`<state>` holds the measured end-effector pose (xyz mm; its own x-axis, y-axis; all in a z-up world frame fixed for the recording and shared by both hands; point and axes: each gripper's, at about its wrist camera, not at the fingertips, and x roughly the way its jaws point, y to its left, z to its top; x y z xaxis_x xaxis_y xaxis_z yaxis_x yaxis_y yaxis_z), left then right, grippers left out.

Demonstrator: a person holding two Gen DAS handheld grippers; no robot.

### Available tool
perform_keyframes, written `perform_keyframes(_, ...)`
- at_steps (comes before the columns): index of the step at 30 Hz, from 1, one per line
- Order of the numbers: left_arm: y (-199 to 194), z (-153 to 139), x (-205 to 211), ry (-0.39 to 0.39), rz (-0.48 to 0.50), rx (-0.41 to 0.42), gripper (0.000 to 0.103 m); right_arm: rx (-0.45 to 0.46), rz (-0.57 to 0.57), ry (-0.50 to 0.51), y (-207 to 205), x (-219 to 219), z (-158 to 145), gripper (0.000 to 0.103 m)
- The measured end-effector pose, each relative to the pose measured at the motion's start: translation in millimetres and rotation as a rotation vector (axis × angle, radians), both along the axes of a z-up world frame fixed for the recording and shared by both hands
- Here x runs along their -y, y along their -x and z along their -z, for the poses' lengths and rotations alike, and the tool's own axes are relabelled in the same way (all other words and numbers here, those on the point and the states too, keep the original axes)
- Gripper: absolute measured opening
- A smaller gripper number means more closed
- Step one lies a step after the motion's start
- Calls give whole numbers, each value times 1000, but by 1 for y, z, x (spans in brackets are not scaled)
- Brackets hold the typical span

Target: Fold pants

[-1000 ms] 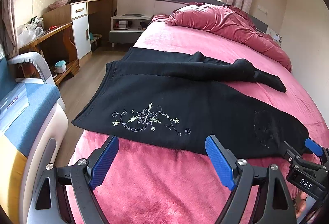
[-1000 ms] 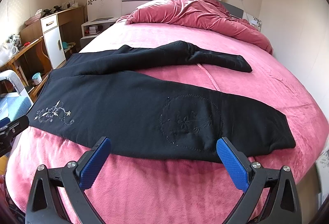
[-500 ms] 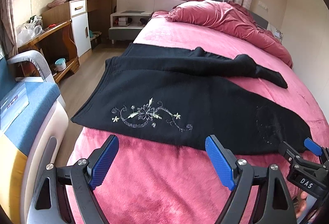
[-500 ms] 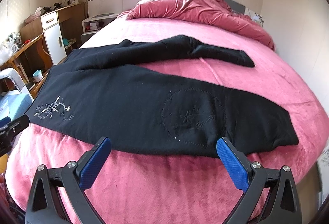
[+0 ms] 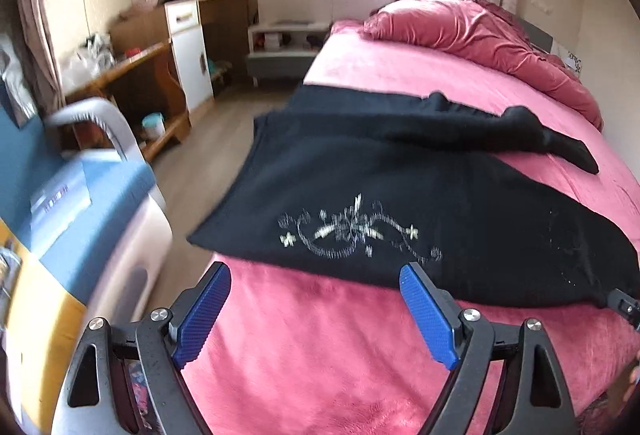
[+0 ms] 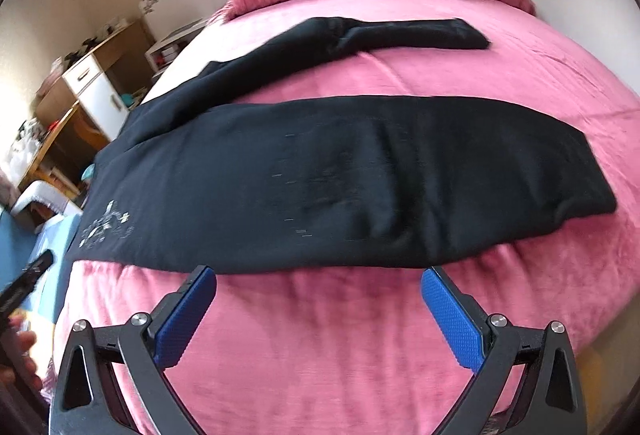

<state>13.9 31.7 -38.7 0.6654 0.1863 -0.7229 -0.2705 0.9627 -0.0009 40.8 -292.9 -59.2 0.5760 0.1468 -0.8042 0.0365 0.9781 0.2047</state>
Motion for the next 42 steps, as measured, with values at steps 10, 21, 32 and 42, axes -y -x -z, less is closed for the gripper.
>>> perform_keyframes(10,-5,-18,8,-40,20,16,88,-77,260,-86,6,105,10,103)
perform_keyframes(21,-10,-8,20,-98,46,-21,88,-121,463,-178,11,174,32,102)
perform_keyframes(32,-25,26,8,34,72,-116,88,-98,545,-360,3,211,53,93)
perform_keyframes(42,-56,77,-96,412,-150,-212,64,-66,611,-460,-26,238,62,68)
